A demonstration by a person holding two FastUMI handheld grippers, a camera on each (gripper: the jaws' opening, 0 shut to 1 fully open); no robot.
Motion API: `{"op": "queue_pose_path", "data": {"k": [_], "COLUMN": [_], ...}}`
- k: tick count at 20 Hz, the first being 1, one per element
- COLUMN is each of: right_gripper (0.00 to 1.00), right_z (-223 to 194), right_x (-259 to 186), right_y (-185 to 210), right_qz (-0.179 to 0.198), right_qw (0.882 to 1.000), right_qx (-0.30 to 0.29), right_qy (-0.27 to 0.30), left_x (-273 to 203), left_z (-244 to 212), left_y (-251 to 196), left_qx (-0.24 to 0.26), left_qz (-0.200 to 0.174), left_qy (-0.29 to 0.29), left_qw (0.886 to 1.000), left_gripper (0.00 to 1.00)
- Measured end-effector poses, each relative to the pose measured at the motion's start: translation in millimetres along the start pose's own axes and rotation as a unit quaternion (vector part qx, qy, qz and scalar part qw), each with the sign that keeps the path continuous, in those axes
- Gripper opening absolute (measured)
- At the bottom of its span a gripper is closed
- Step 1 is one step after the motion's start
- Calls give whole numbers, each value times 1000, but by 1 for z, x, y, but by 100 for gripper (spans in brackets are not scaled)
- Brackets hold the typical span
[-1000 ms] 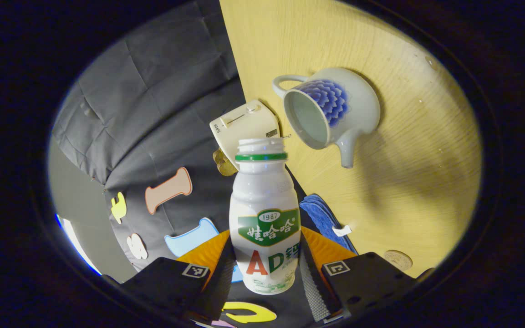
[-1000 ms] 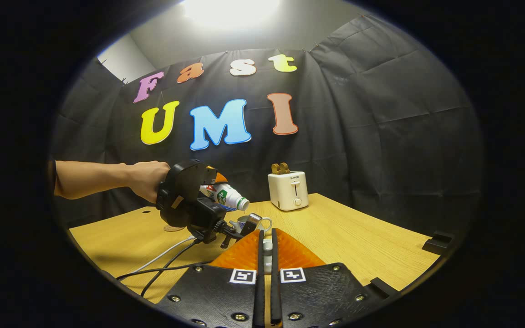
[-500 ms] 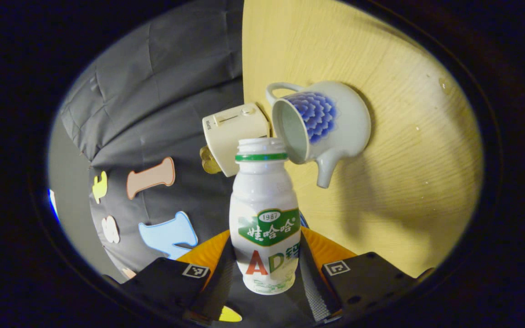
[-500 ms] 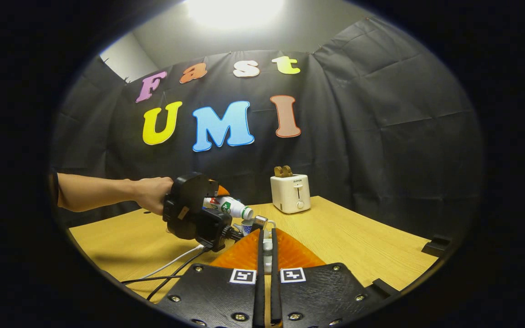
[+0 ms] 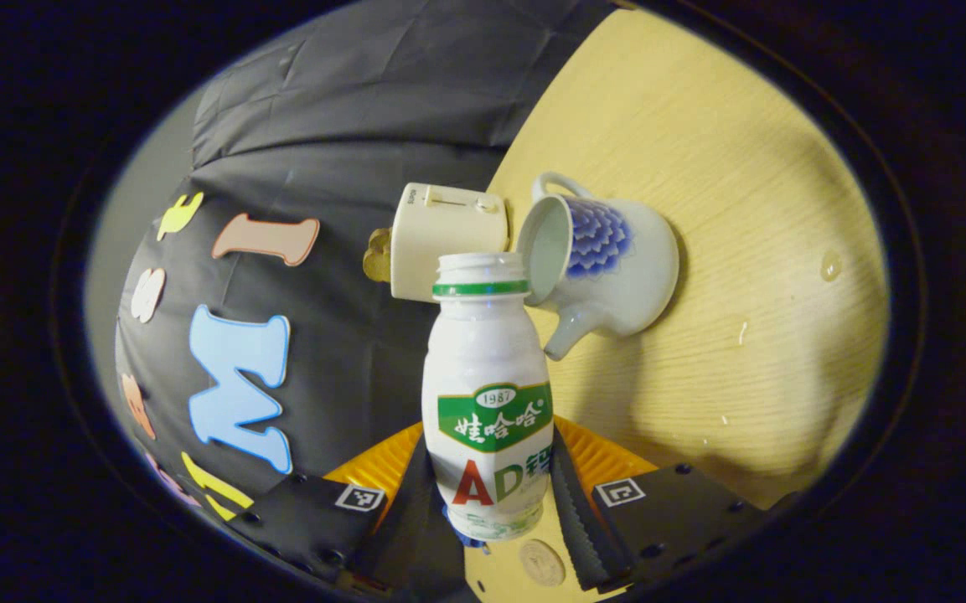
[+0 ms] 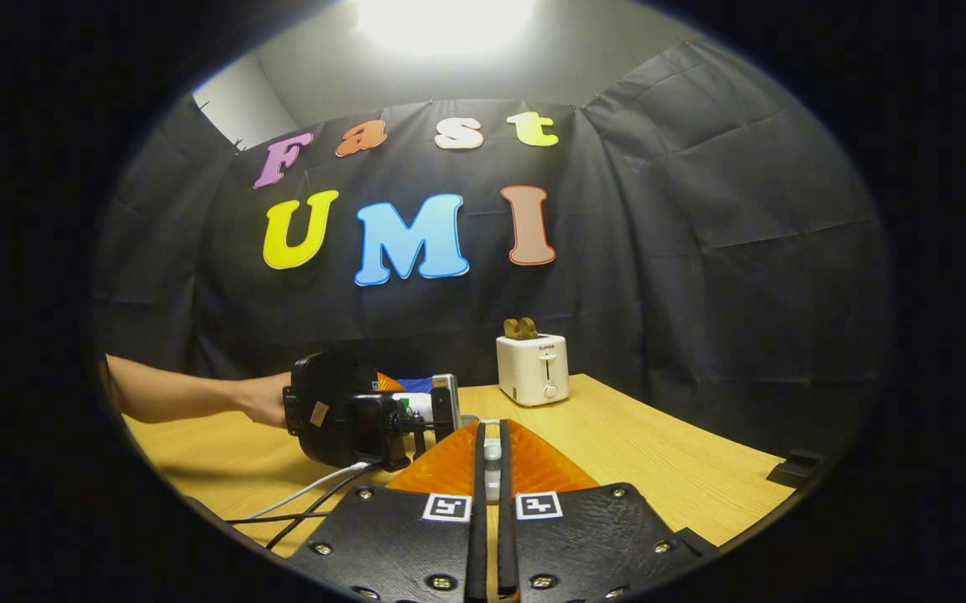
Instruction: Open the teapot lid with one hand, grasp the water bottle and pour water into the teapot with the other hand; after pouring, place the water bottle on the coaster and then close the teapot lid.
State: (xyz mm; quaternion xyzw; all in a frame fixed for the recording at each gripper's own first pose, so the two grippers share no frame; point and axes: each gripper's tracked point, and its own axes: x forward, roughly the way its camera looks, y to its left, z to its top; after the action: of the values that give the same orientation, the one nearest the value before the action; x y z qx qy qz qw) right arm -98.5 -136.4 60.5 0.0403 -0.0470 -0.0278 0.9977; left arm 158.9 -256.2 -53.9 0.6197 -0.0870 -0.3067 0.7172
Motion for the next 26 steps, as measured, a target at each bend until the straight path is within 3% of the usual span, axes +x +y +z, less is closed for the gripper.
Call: {"op": "queue_pose_path", "data": {"k": [3,6,8,9,11,12,14,15,16,19,24,26], "right_gripper": [5,5,5,5,5,5,5,5,5,5,5,5], "right_z": [6,10,5,2,-2,-3,-9,-17,-25,-40,-52,-59], "right_x": [6,19,34,42,64,75,105,117,129,158,209,219], "right_y": [-4,-9,-8,-4,5,9,20,24,26,34,39,40], "right_qz": [1,-2,5,13,28,33,44,48,50,55,45,41], "right_qw": [1000,1000,1000,1000,999,999,998,997,996,995,995,995], "right_qx": [4,3,-2,-4,-8,-13,-25,-32,-38,-19,-16,-23], "right_qy": [-4,-2,9,14,21,23,32,48,60,84,87,90], "left_x": [-2,-22,-35,-42,-57,-61,-71,-73,-76,-93,-108,-112], "left_z": [-2,-7,-7,-7,-9,-12,-18,-22,-26,-40,-77,-84], "left_y": [7,24,31,30,38,41,43,43,43,54,81,85], "left_qx": [-73,-187,-273,-317,-386,-410,-459,-477,-490,-524,-567,-575], "left_qz": [23,40,50,52,62,66,70,70,69,73,119,126], "left_qy": [-17,-46,-66,-78,-100,-107,-115,-117,-117,-111,-109,-105], "left_qw": [997,981,958,944,915,904,878,868,861,841,808,802], "left_gripper": [77,77,82,77,77,83,76,82,76,77,82,82]}}
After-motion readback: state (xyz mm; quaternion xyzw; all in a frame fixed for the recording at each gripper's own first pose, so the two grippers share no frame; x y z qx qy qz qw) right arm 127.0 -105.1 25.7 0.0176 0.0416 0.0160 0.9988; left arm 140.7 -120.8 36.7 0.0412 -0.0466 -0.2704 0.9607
